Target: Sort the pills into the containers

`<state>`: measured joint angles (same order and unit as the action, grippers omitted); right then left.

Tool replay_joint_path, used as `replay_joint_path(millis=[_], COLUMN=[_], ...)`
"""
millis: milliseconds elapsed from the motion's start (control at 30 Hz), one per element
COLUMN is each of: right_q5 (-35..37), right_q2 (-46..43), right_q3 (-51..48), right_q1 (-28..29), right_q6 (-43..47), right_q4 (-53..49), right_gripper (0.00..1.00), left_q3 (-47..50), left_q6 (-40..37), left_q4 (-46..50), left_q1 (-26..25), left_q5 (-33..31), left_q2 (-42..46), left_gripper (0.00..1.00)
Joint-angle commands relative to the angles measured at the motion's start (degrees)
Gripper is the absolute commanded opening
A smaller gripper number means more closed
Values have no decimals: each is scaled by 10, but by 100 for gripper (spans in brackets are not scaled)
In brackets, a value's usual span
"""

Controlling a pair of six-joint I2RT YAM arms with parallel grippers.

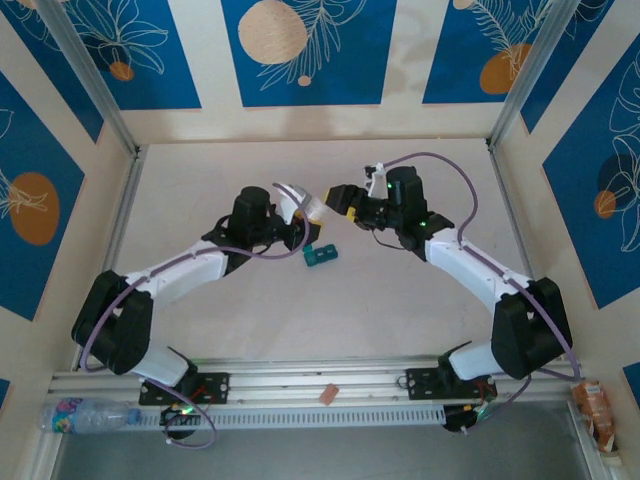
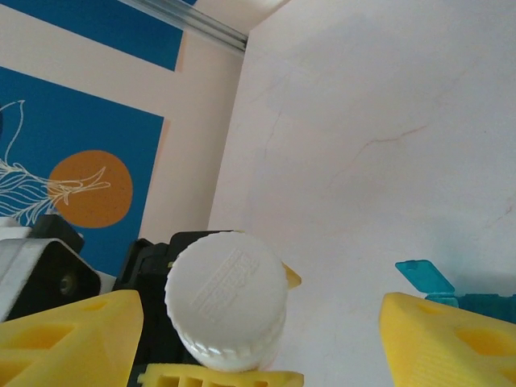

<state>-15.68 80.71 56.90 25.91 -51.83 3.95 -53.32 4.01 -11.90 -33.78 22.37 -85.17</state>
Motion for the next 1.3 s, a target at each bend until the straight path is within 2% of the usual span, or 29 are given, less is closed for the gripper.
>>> replay_joint_path(millis=[0, 300, 367, 533, 667, 833, 967, 1133, 1267], right_q5=[10, 14, 13, 8, -13, -99, -157, -169, -167], right_q2=[13, 33, 36, 38, 34, 34, 40, 38, 36], right_q3=[22, 31, 30, 24, -1, -46, -57, -64, -56], right_q1=[13, 27, 27, 24, 15, -11, -30, -42, -45], right_q6=[-8, -8, -8, -4, 0, 44, 69, 69, 58], right_q4=[-1, 6, 9, 20, 68, 182, 209, 209, 198], right_gripper=[77, 72, 69, 52, 45, 44, 43, 43, 45], left_q3=[-21, -26, -27, -27, -22, -14, -8, 1, -6], left_q6=[-12, -15, -15, -14, -9, 33, 80, 127, 126], left_q4=[6, 10, 10, 9, 0, -46, -101, -149, -131], left_q1=[-9, -18, -20, -22, -22, -13, -8, 0, 0], left_q5=[-4, -8, -9, -10, -6, 54, 90, 89, 81], left_q2=[-10, -17, -18, -18, -16, -11, -7, -7, -12], left_gripper=[0, 0, 0, 0, 0, 0, 0, 0, 0])
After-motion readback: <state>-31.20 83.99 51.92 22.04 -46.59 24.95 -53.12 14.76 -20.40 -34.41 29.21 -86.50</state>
